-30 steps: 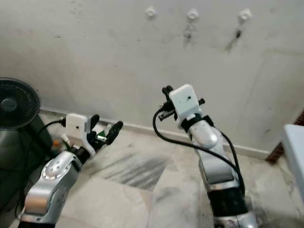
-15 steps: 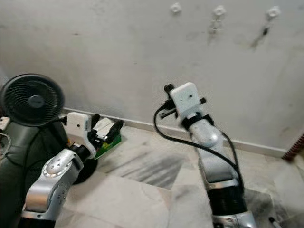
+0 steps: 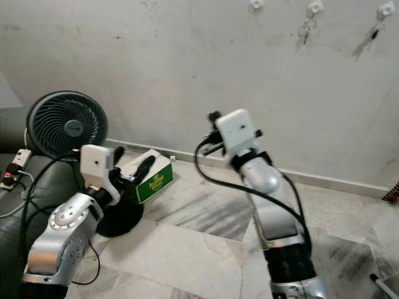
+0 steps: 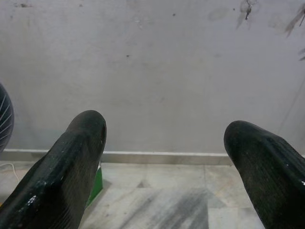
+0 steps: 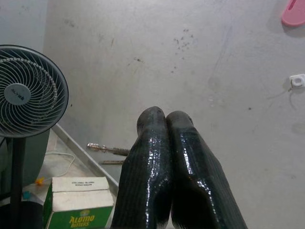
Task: Hang keys on a hook
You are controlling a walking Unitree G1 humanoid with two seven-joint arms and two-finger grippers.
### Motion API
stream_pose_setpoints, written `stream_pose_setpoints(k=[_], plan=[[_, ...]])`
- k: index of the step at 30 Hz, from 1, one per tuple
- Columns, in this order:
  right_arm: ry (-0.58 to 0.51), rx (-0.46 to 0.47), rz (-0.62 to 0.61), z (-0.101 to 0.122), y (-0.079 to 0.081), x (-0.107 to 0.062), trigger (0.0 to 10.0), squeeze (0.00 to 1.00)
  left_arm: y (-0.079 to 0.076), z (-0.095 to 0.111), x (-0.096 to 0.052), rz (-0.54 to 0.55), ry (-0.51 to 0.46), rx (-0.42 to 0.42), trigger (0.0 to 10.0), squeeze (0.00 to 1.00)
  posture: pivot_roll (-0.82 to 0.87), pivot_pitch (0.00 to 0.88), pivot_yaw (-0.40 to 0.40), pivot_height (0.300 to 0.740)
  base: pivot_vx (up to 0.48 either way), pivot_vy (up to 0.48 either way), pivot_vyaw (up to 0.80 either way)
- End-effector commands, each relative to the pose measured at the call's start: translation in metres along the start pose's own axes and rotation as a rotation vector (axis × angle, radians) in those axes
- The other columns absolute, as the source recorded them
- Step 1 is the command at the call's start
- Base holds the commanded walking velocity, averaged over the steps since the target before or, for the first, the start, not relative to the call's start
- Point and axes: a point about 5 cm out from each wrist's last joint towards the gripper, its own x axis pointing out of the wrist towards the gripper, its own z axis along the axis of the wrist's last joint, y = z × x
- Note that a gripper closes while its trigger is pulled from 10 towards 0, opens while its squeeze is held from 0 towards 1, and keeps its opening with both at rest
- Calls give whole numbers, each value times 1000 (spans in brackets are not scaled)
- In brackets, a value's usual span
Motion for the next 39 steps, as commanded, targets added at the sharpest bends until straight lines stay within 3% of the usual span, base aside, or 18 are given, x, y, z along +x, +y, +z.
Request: stream_pose_setpoints(k=[1,7,21,32,39], plan=[[-12,-6,-17,5,-7,-1,10000,0,-4,2,2,-10,-8,-16,10000,0,7,1,54,740,0,0,0],[-9,-3,-20,5,-7,-1,10000,0,-5,2,2,-18,-11,-19,10000,0,4,1,55,740,0,0,0],[-9,-6,-11,5,-5,-1,10000,0,-8,1,0,-34,-15,-28,10000,0,5,0,53,740,0,0,-523],[-14,-10,-8,6,-5,1,10000,0,-10,0,0,-47,-14,-30,10000,0,5,0,50,740,282,94,-497],[-16,-13,-8,6,-5,2,10000,0,-10,0,0,-46,-15,-33,10000,0,7,0,48,740,316,279,0]])
